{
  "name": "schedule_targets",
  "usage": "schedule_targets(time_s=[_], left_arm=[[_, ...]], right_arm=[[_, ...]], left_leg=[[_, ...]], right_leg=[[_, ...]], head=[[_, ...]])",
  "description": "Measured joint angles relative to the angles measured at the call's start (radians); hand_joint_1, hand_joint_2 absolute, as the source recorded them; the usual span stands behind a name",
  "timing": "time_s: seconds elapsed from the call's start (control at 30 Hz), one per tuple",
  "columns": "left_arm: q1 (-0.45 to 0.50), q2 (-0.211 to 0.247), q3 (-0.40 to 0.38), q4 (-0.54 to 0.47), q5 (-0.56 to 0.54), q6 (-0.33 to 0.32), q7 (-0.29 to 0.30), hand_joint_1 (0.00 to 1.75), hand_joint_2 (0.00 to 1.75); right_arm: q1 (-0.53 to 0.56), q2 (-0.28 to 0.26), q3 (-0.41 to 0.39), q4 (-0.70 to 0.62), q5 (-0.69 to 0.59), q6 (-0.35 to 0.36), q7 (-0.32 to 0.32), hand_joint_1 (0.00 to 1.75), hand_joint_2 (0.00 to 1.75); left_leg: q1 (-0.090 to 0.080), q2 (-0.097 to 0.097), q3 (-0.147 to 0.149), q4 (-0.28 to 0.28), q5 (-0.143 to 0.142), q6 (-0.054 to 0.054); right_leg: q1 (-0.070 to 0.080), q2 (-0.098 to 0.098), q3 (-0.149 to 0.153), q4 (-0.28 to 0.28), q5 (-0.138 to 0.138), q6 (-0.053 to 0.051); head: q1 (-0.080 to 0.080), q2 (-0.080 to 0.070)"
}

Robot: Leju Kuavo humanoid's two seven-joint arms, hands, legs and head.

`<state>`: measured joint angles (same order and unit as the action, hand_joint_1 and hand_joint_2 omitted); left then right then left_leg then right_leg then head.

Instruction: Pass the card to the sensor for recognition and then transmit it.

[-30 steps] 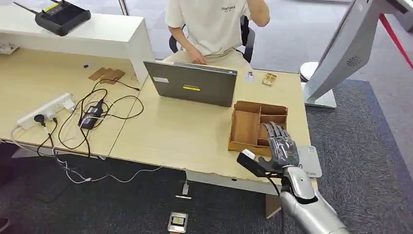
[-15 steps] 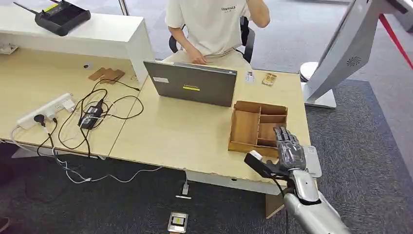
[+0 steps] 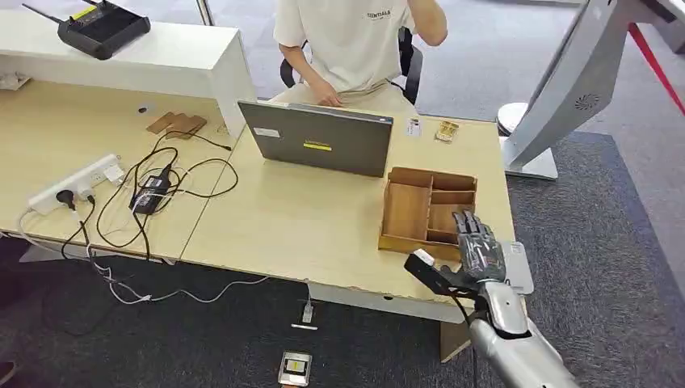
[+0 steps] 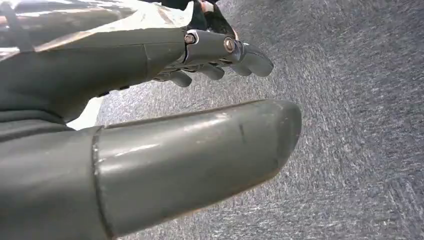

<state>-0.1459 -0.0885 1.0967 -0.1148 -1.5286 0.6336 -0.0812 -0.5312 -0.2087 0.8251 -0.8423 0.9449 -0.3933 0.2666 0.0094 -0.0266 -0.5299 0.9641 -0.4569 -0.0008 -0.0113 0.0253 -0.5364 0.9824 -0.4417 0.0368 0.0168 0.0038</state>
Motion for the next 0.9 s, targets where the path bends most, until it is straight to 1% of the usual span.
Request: schedule_targets(time_s=[0.03, 0.07, 0.1, 0.7, 0.73, 0.77, 0.87, 0.9], left_arm=[[0.000, 0.000, 0.000, 0.000, 0.000, 0.000, 0.000, 0.00, 0.00], [0.000, 0.000, 0.000, 0.000, 0.000, 0.000, 0.000, 0.00, 0.00], [0.000, 0.000, 0.000, 0.000, 0.000, 0.001, 0.000, 0.00, 0.00], [0.000, 0.000, 0.000, 0.000, 0.000, 0.002, 0.000, 0.00, 0.00], [0.000, 0.000, 0.000, 0.000, 0.000, 0.002, 0.000, 0.00, 0.00], [0.000, 0.000, 0.000, 0.000, 0.000, 0.003, 0.000, 0.00, 0.00], [0.001, 0.000, 0.000, 0.000, 0.000, 0.003, 0.002, 0.00, 0.00], [0.000, 0.000, 0.000, 0.000, 0.000, 0.003, 0.003, 0.00, 0.00]], right_arm=[[0.000, 0.001, 0.000, 0.000, 0.000, 0.000, -0.001, 0.24, 1.75], [-0.001, 0.002, 0.000, 0.000, 0.000, 0.000, -0.002, 1.55, 1.75], [-0.001, 0.003, 0.000, 0.000, 0.000, 0.000, -0.002, 1.75, 1.75], [-0.019, 0.010, -0.005, 0.000, -0.021, 0.004, -0.005, 1.75, 1.75], [-0.019, 0.010, -0.007, 0.000, -0.022, 0.003, -0.005, 1.69, 1.75], [-0.019, 0.010, -0.007, 0.000, -0.023, 0.003, -0.005, 1.68, 1.75], [-0.019, 0.010, -0.008, 0.004, -0.026, 0.001, -0.006, 1.50, 1.75], [-0.019, 0.010, -0.008, 0.005, -0.026, 0.000, -0.006, 1.38, 1.75]], left_leg=[[0.000, 0.000, 0.000, 0.000, 0.000, 0.000], [0.000, 0.000, 0.000, 0.000, 0.000, 0.000], [0.000, 0.000, 0.000, 0.000, 0.000, 0.000], [0.000, 0.000, 0.000, 0.000, 0.000, 0.000], [0.000, 0.000, 0.000, 0.000, 0.000, 0.000], [0.000, 0.000, 0.000, 0.000, 0.000, 0.000], [0.000, 0.000, 0.001, 0.000, 0.000, 0.000], [0.000, 0.000, 0.001, 0.000, 0.000, 0.000]], right_leg=[[0.000, 0.000, 0.000, 0.000, 0.000, 0.000], [0.000, 0.000, 0.000, 0.000, 0.000, 0.000], [0.000, 0.000, 0.000, 0.000, 0.000, 0.000], [0.000, 0.000, 0.000, 0.000, 0.000, 0.000], [0.000, 0.000, 0.000, 0.000, 0.000, 0.000], [0.000, 0.000, 0.000, 0.000, 0.000, 0.000], [0.000, 0.000, 0.000, 0.000, 0.000, 0.000], [0.000, 0.000, 0.000, 0.000, 0.000, 0.000]], head=[[0.000, 0.000], [0.000, 0.000], [0.000, 0.000], [0.000, 0.000], [0.000, 0.000], [0.000, 0.000], [0.000, 0.000], [0.000, 0.000]])
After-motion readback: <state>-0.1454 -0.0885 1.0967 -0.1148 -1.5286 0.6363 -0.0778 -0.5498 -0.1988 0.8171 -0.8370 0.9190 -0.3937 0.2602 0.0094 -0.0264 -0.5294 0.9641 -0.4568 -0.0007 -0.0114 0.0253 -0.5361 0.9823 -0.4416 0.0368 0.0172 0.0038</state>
